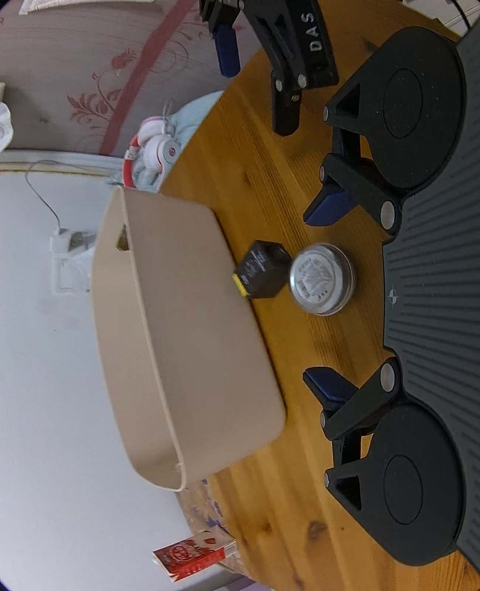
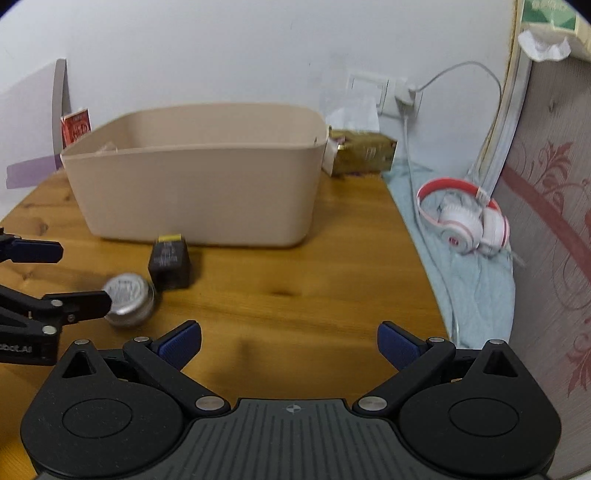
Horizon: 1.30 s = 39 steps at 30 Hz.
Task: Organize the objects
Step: 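Grasp the round metal tin with the left tool while the right tool grasps the black box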
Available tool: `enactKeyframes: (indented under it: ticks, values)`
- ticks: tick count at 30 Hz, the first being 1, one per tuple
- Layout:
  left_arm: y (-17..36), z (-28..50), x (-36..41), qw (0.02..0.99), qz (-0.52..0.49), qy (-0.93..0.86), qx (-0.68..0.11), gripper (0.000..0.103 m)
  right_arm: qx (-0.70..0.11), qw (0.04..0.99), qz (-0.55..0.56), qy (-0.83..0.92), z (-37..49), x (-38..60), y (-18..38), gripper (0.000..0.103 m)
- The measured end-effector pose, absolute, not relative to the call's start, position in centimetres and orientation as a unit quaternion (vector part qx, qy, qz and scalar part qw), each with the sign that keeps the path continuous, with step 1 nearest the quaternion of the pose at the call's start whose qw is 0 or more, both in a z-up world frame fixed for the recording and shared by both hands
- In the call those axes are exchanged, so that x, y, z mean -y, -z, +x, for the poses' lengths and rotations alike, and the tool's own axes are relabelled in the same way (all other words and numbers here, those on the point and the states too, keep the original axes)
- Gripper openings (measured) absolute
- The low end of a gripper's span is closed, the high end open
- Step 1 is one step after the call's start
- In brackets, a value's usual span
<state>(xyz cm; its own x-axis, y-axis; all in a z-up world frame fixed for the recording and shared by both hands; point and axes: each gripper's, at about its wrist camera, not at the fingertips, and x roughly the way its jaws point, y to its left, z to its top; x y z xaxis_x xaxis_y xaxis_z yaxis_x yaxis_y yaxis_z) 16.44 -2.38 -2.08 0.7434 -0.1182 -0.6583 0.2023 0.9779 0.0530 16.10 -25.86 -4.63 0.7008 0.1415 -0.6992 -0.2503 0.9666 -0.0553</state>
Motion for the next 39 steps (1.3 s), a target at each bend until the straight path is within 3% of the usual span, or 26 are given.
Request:
enactKeyframes:
  ticks: [14,20,28,39]
  values:
    - [4.0,18.7,-0.5,0.930,0.024,0.074,-0.358,0.083,-0.395,0.905,-0.085,-0.131,18.0,22.9,7.0,0.103]
    - [4.8,20.0,-2.6,0.922,0.001,0.062,-0.382,0.075,-0.393,0.904,-0.088,-0.143,19.0,21.2,7.5,0.103]
    - [4.6,20.7,-4.2,0.922,-0.037,0.089,-0.376,0.075,-0.392,0.902,-0.093,-0.156,20.7,19.4,8.1,0.103]
    - [5.2,22.9,-2.3,0.922,-0.012,0.095,-0.374,0.076,-0.397,0.897,-0.093,-0.170,21.8,18.7,9.1,0.103]
